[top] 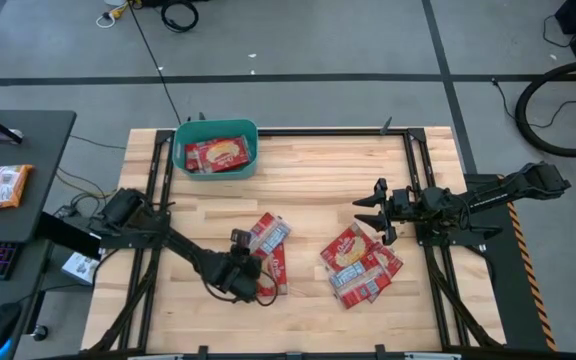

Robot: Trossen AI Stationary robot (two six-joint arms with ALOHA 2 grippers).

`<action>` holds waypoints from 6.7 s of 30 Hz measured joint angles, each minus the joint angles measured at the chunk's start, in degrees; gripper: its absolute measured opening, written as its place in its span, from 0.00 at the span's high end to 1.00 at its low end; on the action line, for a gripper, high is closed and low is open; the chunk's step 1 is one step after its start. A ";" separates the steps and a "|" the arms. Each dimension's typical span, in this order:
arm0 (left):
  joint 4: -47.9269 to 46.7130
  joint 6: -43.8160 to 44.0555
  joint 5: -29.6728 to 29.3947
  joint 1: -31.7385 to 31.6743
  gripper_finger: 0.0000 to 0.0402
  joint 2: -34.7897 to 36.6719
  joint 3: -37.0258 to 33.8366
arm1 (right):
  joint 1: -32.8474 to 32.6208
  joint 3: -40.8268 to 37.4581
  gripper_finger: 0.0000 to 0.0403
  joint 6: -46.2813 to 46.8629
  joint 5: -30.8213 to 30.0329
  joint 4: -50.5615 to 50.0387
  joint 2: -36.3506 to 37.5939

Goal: Sort popcorn bags into baskets
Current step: Put the popcorn sachet into the bin

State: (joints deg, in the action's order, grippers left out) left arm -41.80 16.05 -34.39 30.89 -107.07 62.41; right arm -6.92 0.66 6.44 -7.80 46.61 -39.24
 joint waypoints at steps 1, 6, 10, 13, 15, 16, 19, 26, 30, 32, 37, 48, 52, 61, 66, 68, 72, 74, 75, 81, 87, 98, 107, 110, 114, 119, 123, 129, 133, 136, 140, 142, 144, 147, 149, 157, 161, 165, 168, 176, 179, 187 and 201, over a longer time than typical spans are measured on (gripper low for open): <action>-0.02 0.72 -0.02 -0.02 0.95 0.02 0.00 | 0.00 0.00 0.53 0.00 0.18 0.00 0.01; -0.49 4.45 0.39 -0.63 0.98 3.03 0.00 | -0.03 0.00 0.53 1.20 0.44 -0.28 0.01; -3.43 9.65 2.34 -2.61 0.99 10.02 0.00 | -0.13 0.00 0.53 2.32 0.99 -0.50 -0.03; -6.48 13.08 4.18 -5.08 0.99 16.69 -0.02 | -0.17 0.00 0.53 2.94 1.98 -0.48 -0.03; -7.09 13.32 4.20 -6.93 0.99 21.35 -0.02 | -0.17 0.00 0.53 3.04 2.06 -0.46 -0.03; -7.32 13.32 4.19 -8.06 0.99 23.67 -0.02 | -0.17 0.00 0.53 3.04 2.06 -0.46 -0.03; -7.89 13.25 4.17 -11.99 0.99 30.17 -0.02 | -0.17 0.00 0.53 3.06 2.74 -0.44 -0.03; -7.52 12.85 4.47 -22.60 1.00 41.58 -0.02 | -0.17 0.00 0.53 2.58 2.97 -0.39 -0.03; -5.41 12.83 6.59 -29.61 1.00 44.83 -0.03 | -0.13 0.00 0.53 2.52 2.93 0.04 -0.03; -3.74 12.43 7.96 -33.35 1.00 45.62 -0.04 | -0.13 0.00 0.53 2.41 2.93 0.24 -0.03; 1.46 8.86 14.19 -43.50 1.00 46.29 -0.07 | -0.13 0.00 0.53 2.38 2.89 0.52 -0.03; 3.04 6.96 26.66 -64.48 1.00 45.96 -0.07 | -0.13 0.00 0.53 2.37 2.92 0.48 -0.03; 1.08 8.75 31.48 -71.85 1.00 45.94 -0.07 | -0.13 0.00 0.53 2.38 2.93 0.48 -0.03; 5.41 12.26 38.85 -77.74 1.00 45.94 -8.05 | -0.17 0.00 0.53 2.58 2.95 0.48 -0.03; 13.26 14.09 42.69 -79.69 0.99 45.94 -14.52 | -0.17 0.00 0.53 2.61 2.96 0.48 -0.03; 12.70 13.55 42.63 -81.14 0.99 45.94 -14.95 | -0.17 0.00 0.53 2.86 2.98 0.48 -0.03; 10.74 12.97 41.02 -82.79 0.99 45.97 -14.95 | -0.17 0.00 0.53 2.84 2.98 0.48 -0.03; 8.02 12.03 38.70 -83.32 0.99 45.99 -14.95 | -0.17 0.00 0.53 2.84 2.98 0.48 -0.03; 6.72 11.60 37.08 -83.53 0.99 45.99 -14.95 | -0.17 0.00 0.53 2.85 3.00 0.47 -0.03; 0.40 10.32 30.52 -83.77 0.99 45.99 -14.95 | -0.17 0.00 0.53 2.84 2.99 0.46 -0.03; 1.10 10.02 29.43 -83.36 0.99 46.00 -14.95 | -0.17 0.00 0.53 2.84 2.98 0.48 -0.03; 20.38 15.16 41.59 -78.57 0.99 46.93 -14.93 | -0.17 0.00 0.53 2.84 2.98 0.94 -0.01; 17.36 19.33 40.87 -75.37 0.99 44.58 -14.93 | -0.17 0.00 0.53 2.84 3.11 1.33 -0.01; 14.00 18.82 37.10 -75.56 1.00 43.98 -14.93 | -0.17 0.00 0.53 2.84 3.40 1.33 -0.01; 9.08 16.63 31.51 -76.68 0.99 43.89 -14.93 | -0.17 0.00 0.53 2.84 3.44 1.31 -0.01; 2.21 15.11 29.14 -77.33 0.97 43.89 -14.93 | -0.17 0.00 0.53 2.84 3.44 1.32 -0.01; -0.62 13.97 23.80 -76.48 0.90 43.89 -14.93 | -0.17 0.00 0.53 2.84 3.44 1.31 -0.01; 1.54 8.06 22.06 -74.25 0.73 43.93 -14.23 | -0.17 0.00 0.53 2.84 3.44 1.31 -0.01; 2.26 2.02 18.83 -71.27 0.68 43.95 -11.89 | -0.17 0.00 0.53 2.84 3.44 1.31 -0.01; 4.87 -6.31 25.47 -66.38 0.68 44.00 -11.21 | -0.17 0.00 0.53 2.84 3.44 1.31 -0.01; 7.27 -10.75 34.81 -57.27 0.68 43.79 -11.20 | -0.17 0.00 0.53 2.84 3.44 1.29 -0.01; 8.17 -10.30 35.62 -52.31 0.68 43.17 -11.21 | -0.17 0.00 0.53 2.84 3.44 1.29 -0.01; 8.15 -8.07 35.74 -47.79 0.68 43.21 -11.21 | -0.17 0.00 0.53 2.84 3.44 1.26 -0.03; 8.24 -3.43 35.81 -40.71 0.68 41.76 -11.19 | -0.17 0.00 0.53 2.84 3.43 1.25 -0.03; 8.11 -0.92 35.70 -35.88 0.68 40.44 -11.28 | -0.17 0.00 0.53 2.84 3.33 1.20 -0.03; 18.00 1.29 26.60 -17.04 0.68 28.92 -11.21 | -0.17 0.00 0.53 3.02 2.98 0.92 -0.21; 21.74 -0.71 22.44 -10.11 0.68 20.87 -8.62 | -0.17 0.00 0.53 3.04 2.98 0.86 -0.42; 17.81 -2.03 20.47 -5.77 0.68 12.33 -1.69 | -0.17 0.00 0.53 3.04 2.96 1.02 -0.51; 13.57 -1.39 20.52 -4.11 0.68 6.51 4.57 | -0.17 0.00 0.53 3.04 2.95 1.35 -0.51; 2.56 1.11 20.02 0.53 0.58 -3.82 18.02 | -0.17 0.00 0.53 3.04 2.95 1.31 -0.51; 4.01 3.30 17.44 1.51 0.50 -5.41 18.86 | -0.17 0.00 0.53 3.04 2.96 1.31 -0.51; 10.92 3.68 11.49 1.60 0.34 -8.83 18.91 | -0.17 0.00 0.53 2.88 2.95 1.33 -0.51; 17.12 -7.94 7.38 2.05 0.34 -13.92 18.91 | -0.17 -0.01 0.53 2.77 2.95 1.64 -0.51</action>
State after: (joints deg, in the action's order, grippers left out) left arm -24.68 8.11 -27.01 32.95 -120.99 81.32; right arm -7.09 0.66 9.21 -4.84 48.25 -39.75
